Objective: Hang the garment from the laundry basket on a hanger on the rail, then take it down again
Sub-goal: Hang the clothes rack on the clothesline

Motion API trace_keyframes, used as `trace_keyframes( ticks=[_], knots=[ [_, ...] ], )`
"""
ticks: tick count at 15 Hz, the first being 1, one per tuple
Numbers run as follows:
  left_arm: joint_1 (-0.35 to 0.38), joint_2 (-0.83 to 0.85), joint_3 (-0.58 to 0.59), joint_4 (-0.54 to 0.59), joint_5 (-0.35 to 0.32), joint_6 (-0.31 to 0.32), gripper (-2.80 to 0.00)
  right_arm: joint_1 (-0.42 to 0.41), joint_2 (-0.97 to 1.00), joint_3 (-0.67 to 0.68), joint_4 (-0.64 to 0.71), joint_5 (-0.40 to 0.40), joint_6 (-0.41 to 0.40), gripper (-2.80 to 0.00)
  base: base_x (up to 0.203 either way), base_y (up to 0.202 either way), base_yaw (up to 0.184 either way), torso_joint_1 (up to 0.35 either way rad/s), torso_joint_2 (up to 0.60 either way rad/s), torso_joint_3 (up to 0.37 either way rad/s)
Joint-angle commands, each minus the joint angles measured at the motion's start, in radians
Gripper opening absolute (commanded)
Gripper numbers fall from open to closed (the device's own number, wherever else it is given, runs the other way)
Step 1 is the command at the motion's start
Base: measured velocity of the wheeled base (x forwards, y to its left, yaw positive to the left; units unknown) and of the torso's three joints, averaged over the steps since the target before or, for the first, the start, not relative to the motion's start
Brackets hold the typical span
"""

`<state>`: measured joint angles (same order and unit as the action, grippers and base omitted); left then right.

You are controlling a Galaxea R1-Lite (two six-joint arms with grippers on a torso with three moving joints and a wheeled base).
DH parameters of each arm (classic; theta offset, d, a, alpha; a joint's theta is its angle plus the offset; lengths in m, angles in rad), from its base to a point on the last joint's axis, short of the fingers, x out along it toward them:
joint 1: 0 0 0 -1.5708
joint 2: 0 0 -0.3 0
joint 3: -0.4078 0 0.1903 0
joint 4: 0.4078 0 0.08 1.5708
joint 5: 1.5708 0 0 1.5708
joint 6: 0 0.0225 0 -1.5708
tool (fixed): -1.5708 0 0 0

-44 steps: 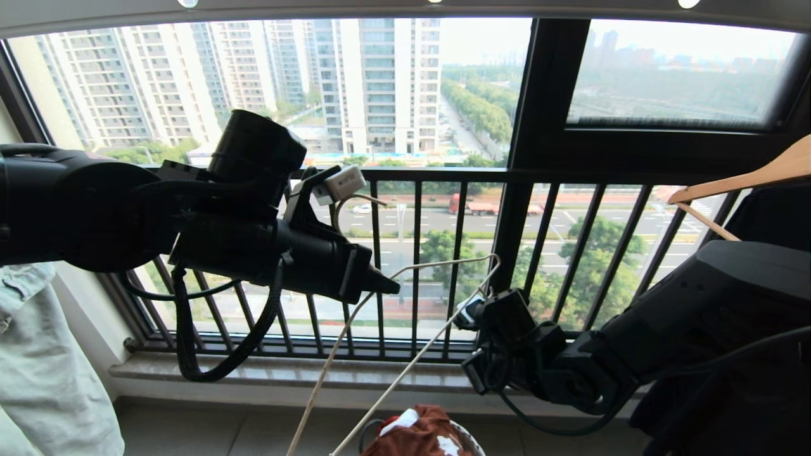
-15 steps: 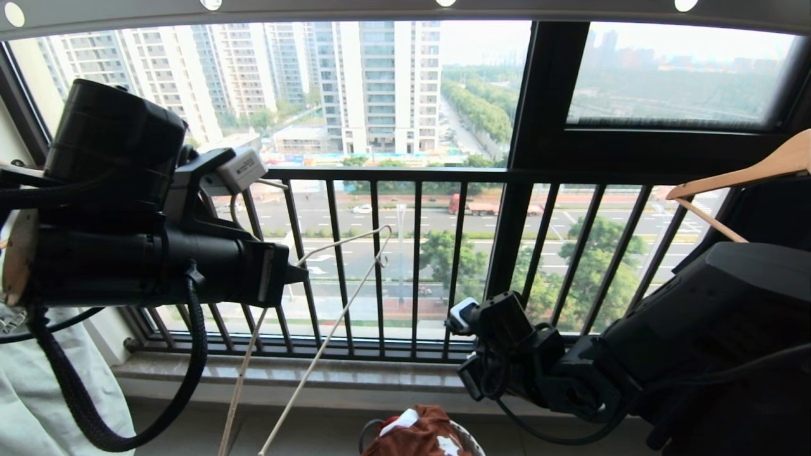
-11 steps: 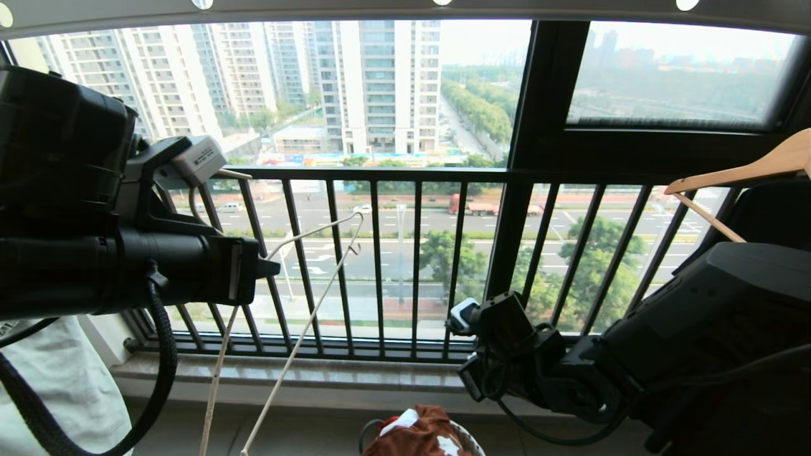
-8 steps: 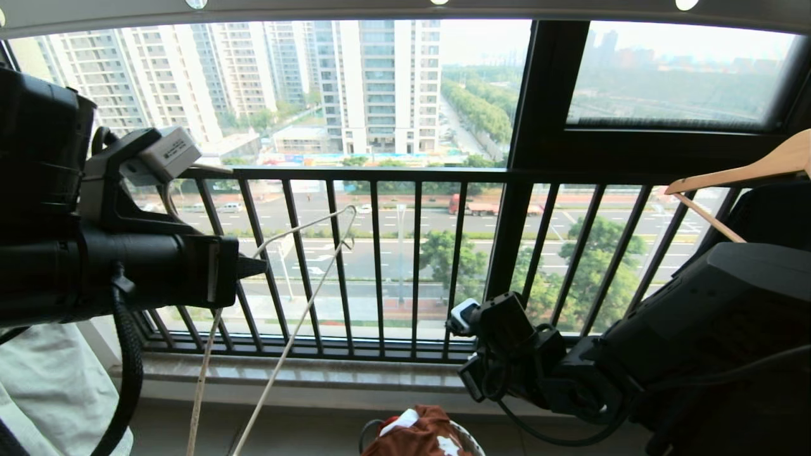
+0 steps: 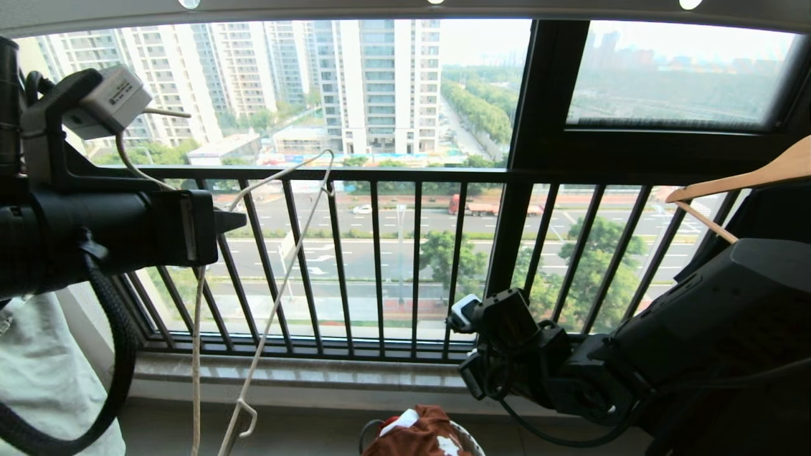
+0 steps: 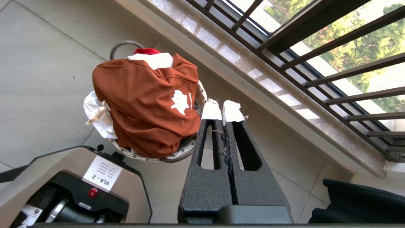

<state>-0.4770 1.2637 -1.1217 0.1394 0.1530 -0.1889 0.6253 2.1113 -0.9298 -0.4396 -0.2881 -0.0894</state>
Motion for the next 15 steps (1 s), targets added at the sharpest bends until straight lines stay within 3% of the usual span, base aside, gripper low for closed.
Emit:
trace_keyframes(
  ticks=[1, 6, 8, 10, 12, 15],
  knots=[
    [-0.001, 0.034, 0.013, -0.067, 0.055, 0.052, -2.80, 0.001, -0.001, 0.000, -0.003, -0.002, -0.001, -2.80, 0.000, 0.000, 0.000, 0.000, 0.00, 0.000],
    [-0.001, 0.098, 0.115, -0.430, 0.077, 0.174, -2.80, 0.001, -0.001, 0.000, -0.004, 0.000, -0.001, -2.80, 0.000, 0.000, 0.000, 0.000, 0.00, 0.000],
    [-0.001, 0.138, 0.159, -0.673, 0.098, 0.236, -2.80, 0.001, -0.001, 0.000, -0.002, 0.000, -0.001, -2.80, 0.000, 0.000, 0.000, 0.000, 0.00, 0.000],
    [-0.001, 0.173, 0.218, -0.847, 0.117, 0.308, -2.80, 0.001, 0.000, 0.000, -0.003, 0.000, -0.001, -2.80, 0.000, 0.000, 0.000, 0.000, 0.00, 0.000],
    [-0.001, 0.189, 0.229, -0.936, 0.160, 0.347, -2.80, 0.001, 0.001, 0.000, -0.002, 0.000, -0.001, -2.80, 0.000, 0.000, 0.000, 0.000, 0.00, 0.000],
    [0.000, 0.220, 0.198, -0.992, 0.167, 0.382, -2.80, 0.002, 0.007, 0.000, -0.002, 0.000, -0.001, -2.80, 0.000, 0.000, 0.000, 0.000, 0.00, 0.000]
  ],
)
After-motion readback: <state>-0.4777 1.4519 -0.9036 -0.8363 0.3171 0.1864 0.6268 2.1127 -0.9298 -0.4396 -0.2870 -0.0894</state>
